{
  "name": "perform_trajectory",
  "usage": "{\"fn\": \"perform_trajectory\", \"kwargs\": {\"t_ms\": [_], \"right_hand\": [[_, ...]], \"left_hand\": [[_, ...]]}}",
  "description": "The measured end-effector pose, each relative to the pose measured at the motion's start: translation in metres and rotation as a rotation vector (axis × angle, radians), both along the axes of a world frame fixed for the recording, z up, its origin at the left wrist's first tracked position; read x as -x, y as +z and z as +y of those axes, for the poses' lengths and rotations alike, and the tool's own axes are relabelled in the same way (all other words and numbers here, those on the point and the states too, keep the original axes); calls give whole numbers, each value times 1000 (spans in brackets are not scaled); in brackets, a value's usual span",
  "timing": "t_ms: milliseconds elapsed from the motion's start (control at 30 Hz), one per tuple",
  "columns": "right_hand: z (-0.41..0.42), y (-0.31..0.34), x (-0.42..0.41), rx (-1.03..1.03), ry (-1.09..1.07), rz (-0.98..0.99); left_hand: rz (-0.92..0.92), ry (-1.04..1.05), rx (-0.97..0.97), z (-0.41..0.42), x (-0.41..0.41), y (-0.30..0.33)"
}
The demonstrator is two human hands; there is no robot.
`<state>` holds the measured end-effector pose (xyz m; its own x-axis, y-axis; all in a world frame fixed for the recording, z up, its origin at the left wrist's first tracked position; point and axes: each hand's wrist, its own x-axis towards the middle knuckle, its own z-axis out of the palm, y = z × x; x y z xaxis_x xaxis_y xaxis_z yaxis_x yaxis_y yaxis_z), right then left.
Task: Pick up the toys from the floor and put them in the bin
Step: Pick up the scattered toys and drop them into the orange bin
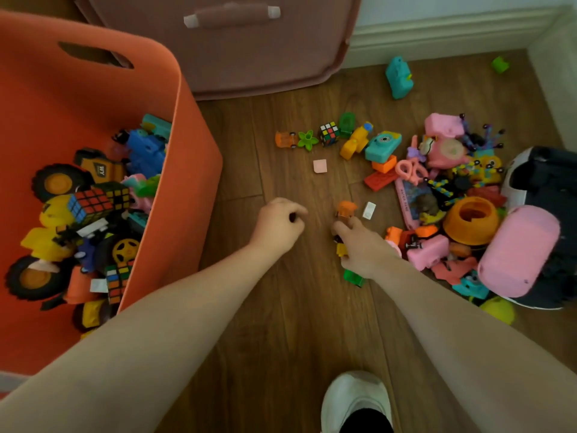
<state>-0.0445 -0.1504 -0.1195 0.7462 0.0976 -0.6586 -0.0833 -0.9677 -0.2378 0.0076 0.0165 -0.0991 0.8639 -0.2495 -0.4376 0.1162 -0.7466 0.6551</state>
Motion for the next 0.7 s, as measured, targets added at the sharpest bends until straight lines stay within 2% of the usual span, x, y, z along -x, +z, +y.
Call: {"fn": "perform_trajectory", "kwargs": {"t_ms": [100,200,233,300,367,433,500,600,700], "right_hand": [[-1,4,2,-95,-134,-31],[-1,14,0,-285,-431,-102],[0,19,-1,-403,-603,-77],[7,39,-7,-709,-937,-14],[16,61,-16,-951,-1079,32],[29,88,-25,-1111,-1082,34],[46,112,-33,-1178,-1051,7],[75,146,-44,-1225,-982,11],[109,177,-51,-1235,-876,14]], "left_hand": [[145,177,167,-14,1,21],[256,325,392,-18,1,46],[245,303,438,-17,0,57],[138,127,478,-9,0,84],[38,-59,514,4,-1,110],[-93,-167,519,26,-5,138],[-291,-194,473,54,-10,161],[-604,-228,273,99,-20,177],[-706,-137,143,140,-23,168]]}}
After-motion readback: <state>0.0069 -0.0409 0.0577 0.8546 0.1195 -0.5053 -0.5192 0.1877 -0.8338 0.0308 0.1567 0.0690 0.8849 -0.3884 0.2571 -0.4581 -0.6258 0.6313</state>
